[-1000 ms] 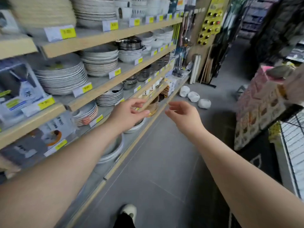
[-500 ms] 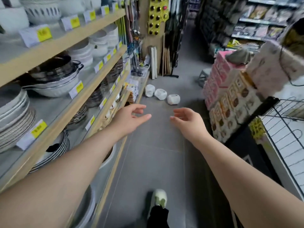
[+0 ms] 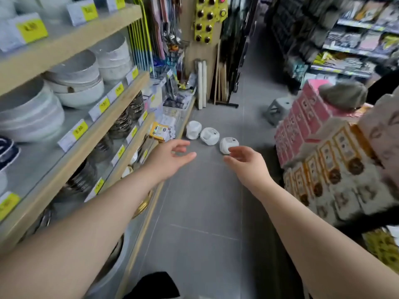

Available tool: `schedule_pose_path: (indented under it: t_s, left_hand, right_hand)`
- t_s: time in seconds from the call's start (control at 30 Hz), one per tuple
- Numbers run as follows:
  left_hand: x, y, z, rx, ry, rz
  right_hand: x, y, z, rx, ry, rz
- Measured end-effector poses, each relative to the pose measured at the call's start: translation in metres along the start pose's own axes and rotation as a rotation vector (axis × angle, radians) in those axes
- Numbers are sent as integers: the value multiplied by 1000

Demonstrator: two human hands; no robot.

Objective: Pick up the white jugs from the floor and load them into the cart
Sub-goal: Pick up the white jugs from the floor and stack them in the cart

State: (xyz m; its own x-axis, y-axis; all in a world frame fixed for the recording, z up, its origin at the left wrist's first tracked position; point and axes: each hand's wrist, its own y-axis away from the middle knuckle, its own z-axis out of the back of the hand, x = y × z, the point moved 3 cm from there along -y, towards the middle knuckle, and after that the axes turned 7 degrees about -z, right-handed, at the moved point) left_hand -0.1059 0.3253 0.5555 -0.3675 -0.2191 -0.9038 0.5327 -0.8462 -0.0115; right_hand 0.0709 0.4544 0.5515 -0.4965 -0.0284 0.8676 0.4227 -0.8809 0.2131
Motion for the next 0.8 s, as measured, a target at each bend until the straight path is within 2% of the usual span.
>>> schedule_pose_path:
  t_s: [0.43,0.8]
  left_hand:
    - [42,-347,-21,200,-24,-2]
    - [76,-581,-119,382,-41,79]
  right_hand:
    - [42,-300,-20,-129,-11,-161]
    - [-13,-524,4,-179,-17,-338]
